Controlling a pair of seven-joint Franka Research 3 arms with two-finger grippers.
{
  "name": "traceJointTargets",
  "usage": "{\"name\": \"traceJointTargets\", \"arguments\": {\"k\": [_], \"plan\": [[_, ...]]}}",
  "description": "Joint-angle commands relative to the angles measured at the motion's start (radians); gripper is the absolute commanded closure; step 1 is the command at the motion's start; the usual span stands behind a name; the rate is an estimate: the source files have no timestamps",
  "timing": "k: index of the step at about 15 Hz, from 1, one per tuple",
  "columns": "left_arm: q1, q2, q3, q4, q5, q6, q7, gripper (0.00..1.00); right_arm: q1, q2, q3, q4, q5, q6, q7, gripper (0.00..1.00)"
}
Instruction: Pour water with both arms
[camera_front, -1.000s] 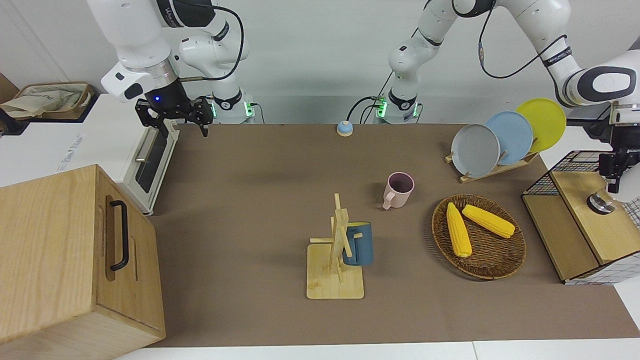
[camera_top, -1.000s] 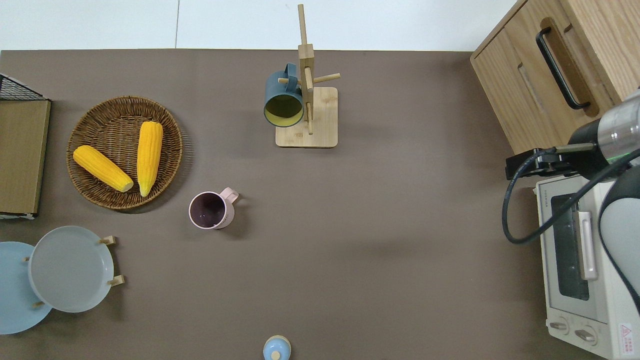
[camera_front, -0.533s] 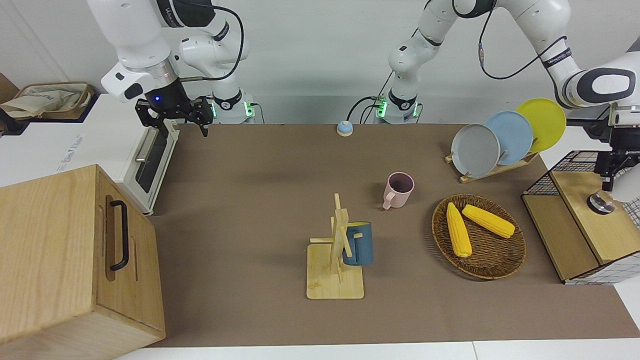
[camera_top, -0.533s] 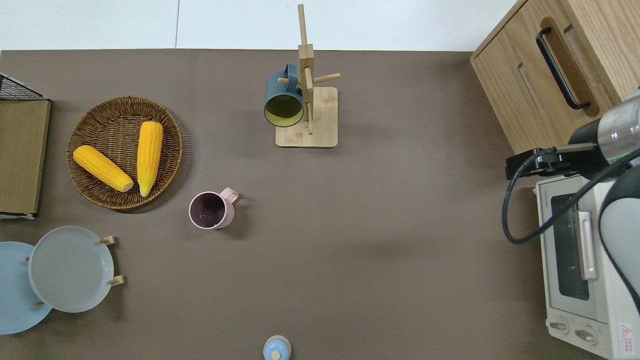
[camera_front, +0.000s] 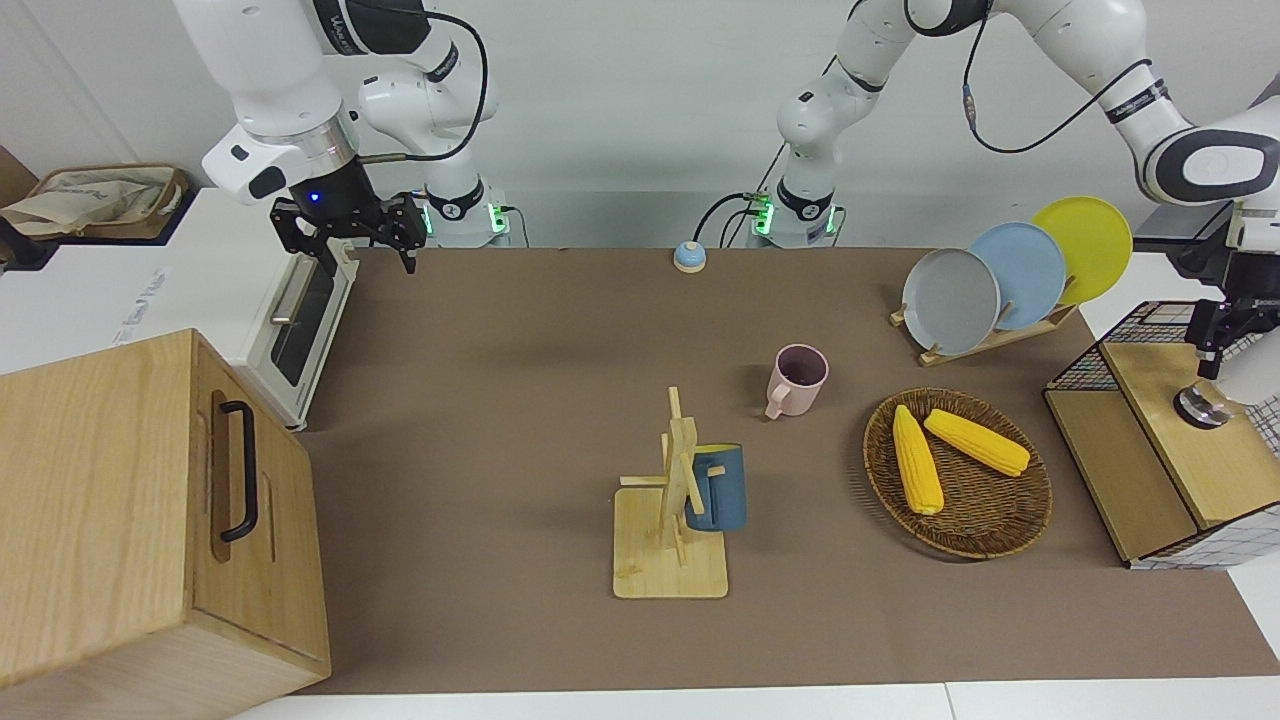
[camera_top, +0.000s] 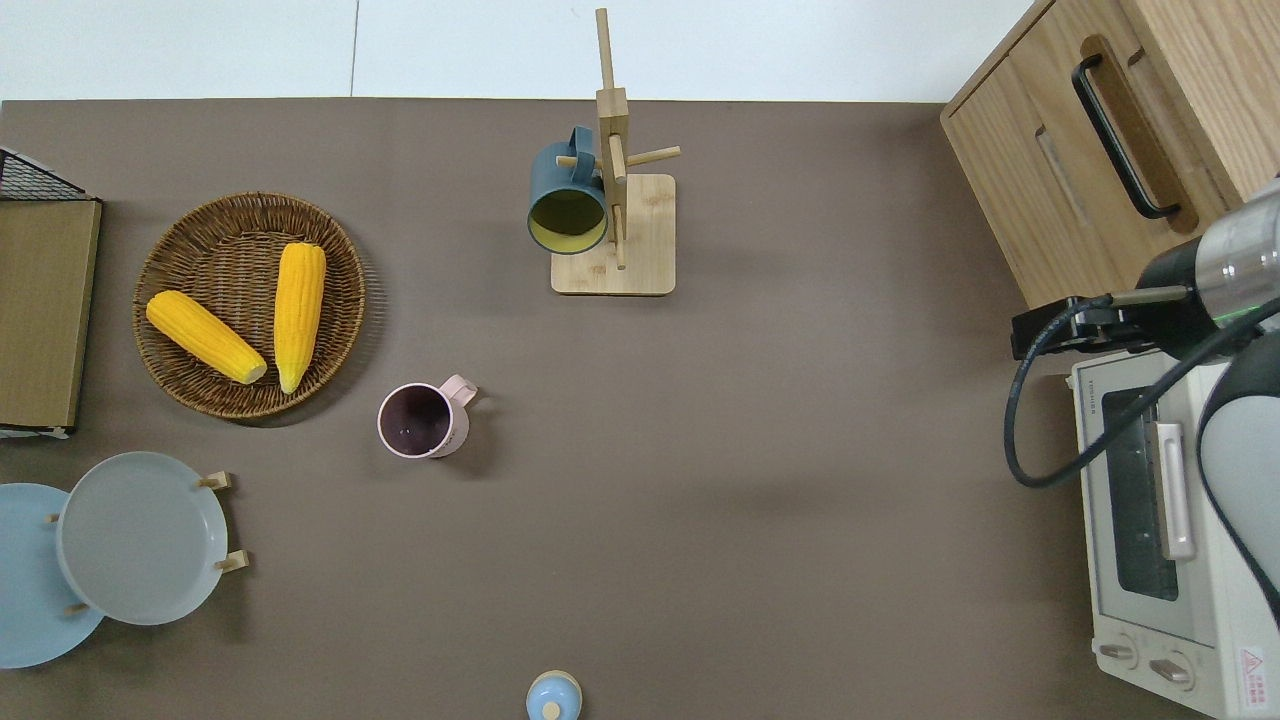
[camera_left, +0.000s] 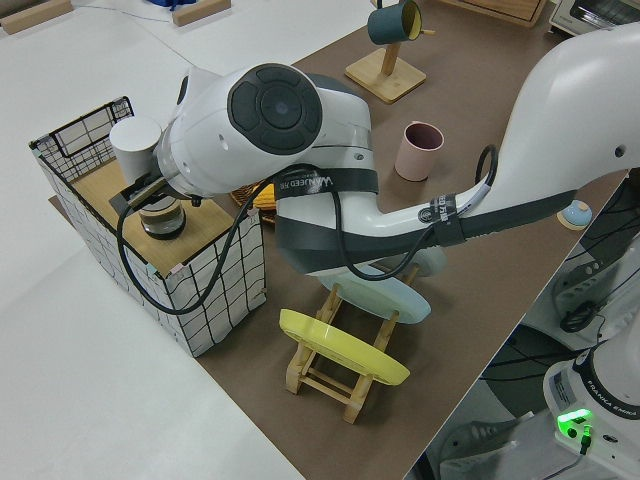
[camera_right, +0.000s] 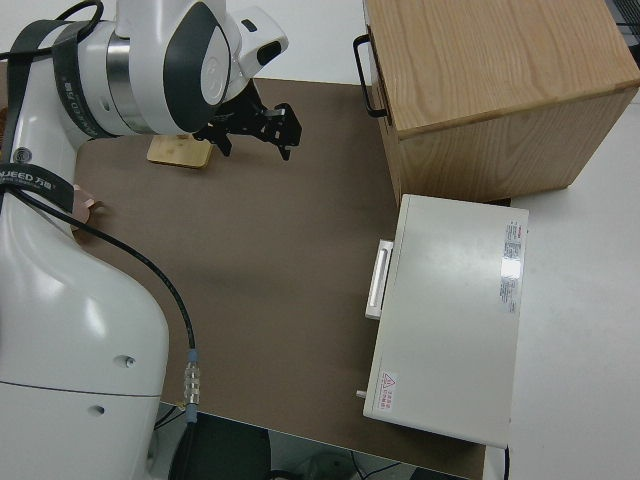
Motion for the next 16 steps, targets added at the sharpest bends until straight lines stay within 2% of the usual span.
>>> {"name": "traceJointTargets", "arguments": {"k": [1,4,8,14,16], "plan": [[0.013,0.002,-0.003,0.098,0.138,-0.191,-0.121,0.01,-0.005,-0.012,0.001,-0.007,0.012,0.003,-0.02,0.011],[0.012,0.004,0.0,0.161,0.25,-0.323,-0.2,0.01,-0.005,-0.012,0.001,-0.007,0.012,0.003,-0.02,0.011],[0.012,0.004,0.014,0.239,0.336,-0.517,-0.254,0.01,-0.005,-0.012,0.001,-0.007,0.012,0.003,-0.02,0.011],[-0.007,-0.009,0.005,0.316,0.419,-0.797,-0.461,0.01,-0.005,-0.012,0.001,-0.007,0.012,0.003,-0.02,0.011],[-0.025,-0.038,-0.003,0.321,0.439,-0.856,-0.509,0.01,-0.005,-0.012,0.0,-0.007,0.012,0.003,-0.02,0.011]]}}
